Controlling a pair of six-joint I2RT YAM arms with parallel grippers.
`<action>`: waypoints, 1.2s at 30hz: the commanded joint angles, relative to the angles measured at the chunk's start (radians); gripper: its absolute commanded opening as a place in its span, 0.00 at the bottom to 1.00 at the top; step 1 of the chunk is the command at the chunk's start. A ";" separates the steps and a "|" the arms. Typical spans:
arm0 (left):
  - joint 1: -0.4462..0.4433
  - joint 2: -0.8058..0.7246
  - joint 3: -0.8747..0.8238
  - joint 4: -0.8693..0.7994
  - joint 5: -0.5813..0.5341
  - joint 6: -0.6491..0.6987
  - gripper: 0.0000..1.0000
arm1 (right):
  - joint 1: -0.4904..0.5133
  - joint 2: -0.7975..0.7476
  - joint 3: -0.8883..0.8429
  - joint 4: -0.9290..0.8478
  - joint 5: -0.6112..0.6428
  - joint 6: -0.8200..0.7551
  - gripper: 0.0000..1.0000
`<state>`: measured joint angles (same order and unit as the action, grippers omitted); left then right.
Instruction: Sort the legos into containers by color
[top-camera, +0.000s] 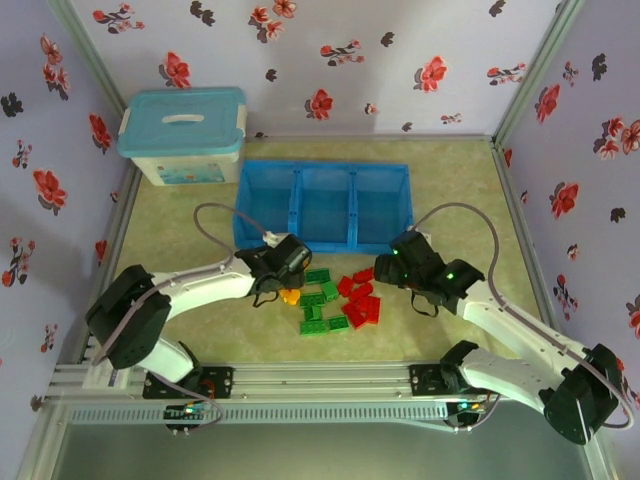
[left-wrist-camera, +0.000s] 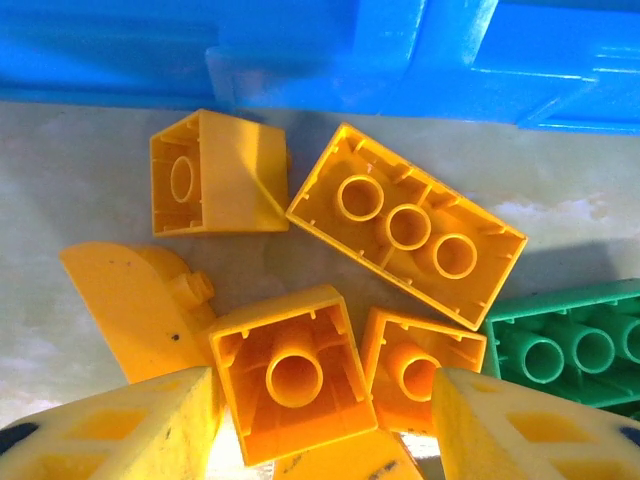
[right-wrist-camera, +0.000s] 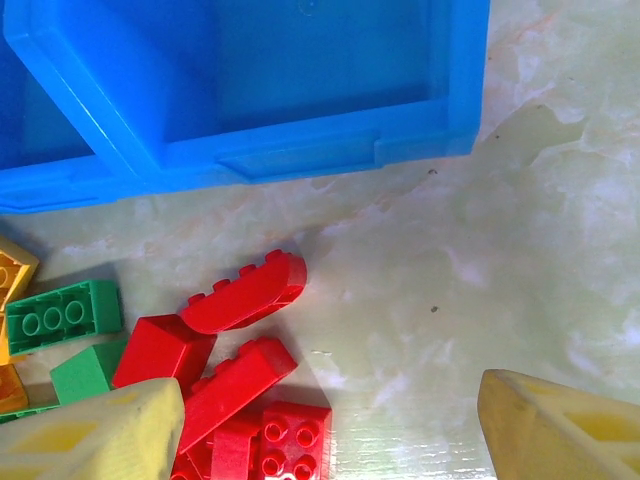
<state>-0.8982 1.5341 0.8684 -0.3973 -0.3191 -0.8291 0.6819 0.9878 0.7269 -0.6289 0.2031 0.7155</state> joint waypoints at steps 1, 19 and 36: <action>0.005 0.027 0.040 -0.026 -0.026 0.021 0.57 | 0.008 0.005 0.016 0.014 0.024 0.001 0.77; 0.008 0.091 0.078 -0.059 -0.028 0.033 0.35 | 0.008 -0.003 -0.007 0.032 0.028 0.005 0.76; 0.035 -0.130 0.192 -0.190 -0.095 0.124 0.33 | 0.008 -0.024 -0.015 0.028 0.030 0.009 0.76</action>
<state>-0.8970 1.4502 1.0145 -0.5400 -0.3687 -0.7631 0.6819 0.9798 0.7208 -0.6014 0.2096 0.7158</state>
